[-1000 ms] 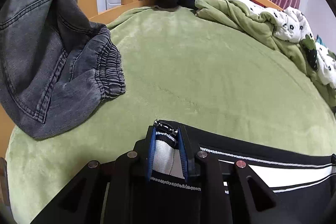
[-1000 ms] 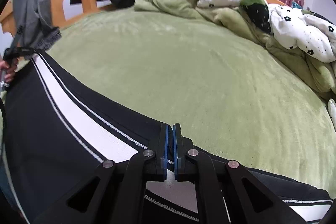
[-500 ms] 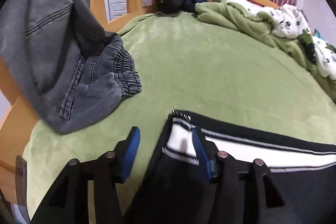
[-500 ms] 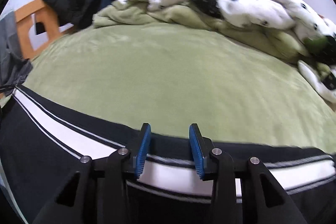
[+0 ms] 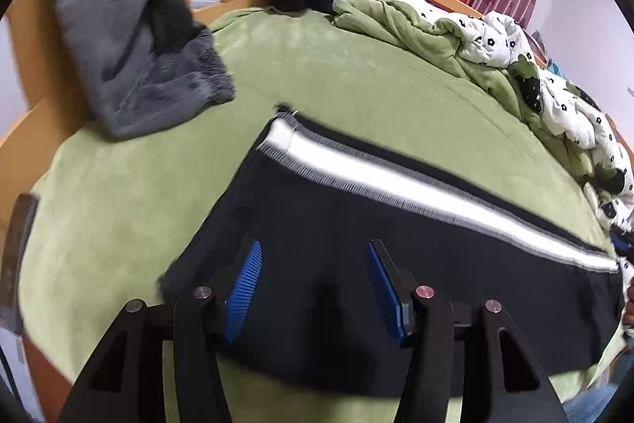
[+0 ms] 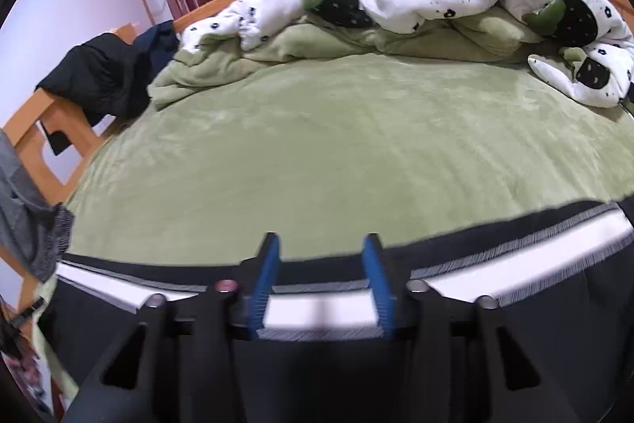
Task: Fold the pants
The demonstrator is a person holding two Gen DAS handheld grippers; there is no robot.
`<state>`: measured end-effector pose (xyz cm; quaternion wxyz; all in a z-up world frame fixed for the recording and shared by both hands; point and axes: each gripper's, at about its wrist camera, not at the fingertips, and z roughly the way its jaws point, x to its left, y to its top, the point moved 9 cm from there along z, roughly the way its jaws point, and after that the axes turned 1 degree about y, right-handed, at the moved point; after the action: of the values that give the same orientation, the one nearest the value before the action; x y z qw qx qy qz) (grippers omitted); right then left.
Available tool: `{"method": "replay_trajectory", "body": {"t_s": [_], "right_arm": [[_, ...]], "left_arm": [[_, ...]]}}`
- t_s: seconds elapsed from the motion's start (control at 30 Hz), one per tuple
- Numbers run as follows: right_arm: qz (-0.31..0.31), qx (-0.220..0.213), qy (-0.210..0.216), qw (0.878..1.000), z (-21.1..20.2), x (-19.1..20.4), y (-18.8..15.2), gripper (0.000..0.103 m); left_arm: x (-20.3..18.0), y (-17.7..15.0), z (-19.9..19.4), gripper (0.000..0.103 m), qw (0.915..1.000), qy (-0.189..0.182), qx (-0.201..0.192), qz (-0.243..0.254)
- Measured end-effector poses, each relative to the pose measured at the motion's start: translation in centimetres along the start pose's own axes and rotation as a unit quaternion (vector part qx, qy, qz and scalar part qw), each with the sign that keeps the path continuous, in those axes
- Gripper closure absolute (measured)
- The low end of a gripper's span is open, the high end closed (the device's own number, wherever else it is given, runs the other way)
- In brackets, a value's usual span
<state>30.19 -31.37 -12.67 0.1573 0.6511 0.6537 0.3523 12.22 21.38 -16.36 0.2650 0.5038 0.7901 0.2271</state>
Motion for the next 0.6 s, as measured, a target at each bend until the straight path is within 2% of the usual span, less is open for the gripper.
{"method": "replay_trajectory", "body": {"t_s": [0.1, 0.2, 0.3, 0.43, 0.5, 0.53, 0.6], "right_arm": [[-0.002, 0.006, 0.026, 1.000, -2.7, 3.4, -2.3, 0.051], [-0.008, -0.003, 0.029, 1.000, -5.3, 5.8, -5.0, 0.051], [-0.014, 0.008, 0.024, 1.000, -6.6, 7.4, -7.7, 0.051], [0.029, 0.033, 0.019, 0.999, -7.6, 7.1, -9.4, 0.055], [0.065, 0.038, 0.042, 0.996, -8.5, 7.0, -10.0, 0.056], [0.068, 0.039, 0.046, 0.996, -8.8, 7.0, -10.3, 0.056], [0.057, 0.029, 0.027, 0.998, -9.5, 6.8, -10.9, 0.056]], "left_arm": [[1.9, -2.2, -1.5, 0.051, 0.9998, 0.017, -0.007, -0.006], [3.5, -4.5, -2.7, 0.051, 0.9991, -0.005, 0.000, -0.043], [4.0, -6.2, -3.1, 0.051, 0.9989, -0.013, 0.018, -0.041], [4.3, -7.3, -3.0, 0.051, 0.9985, -0.018, 0.031, -0.041], [4.5, -7.6, -2.9, 0.051, 0.9978, -0.025, 0.036, -0.050], [4.5, -7.8, -3.0, 0.051, 0.9971, -0.032, 0.038, -0.057], [4.5, -8.1, -3.0, 0.051, 0.9951, -0.049, 0.040, -0.076]]}}
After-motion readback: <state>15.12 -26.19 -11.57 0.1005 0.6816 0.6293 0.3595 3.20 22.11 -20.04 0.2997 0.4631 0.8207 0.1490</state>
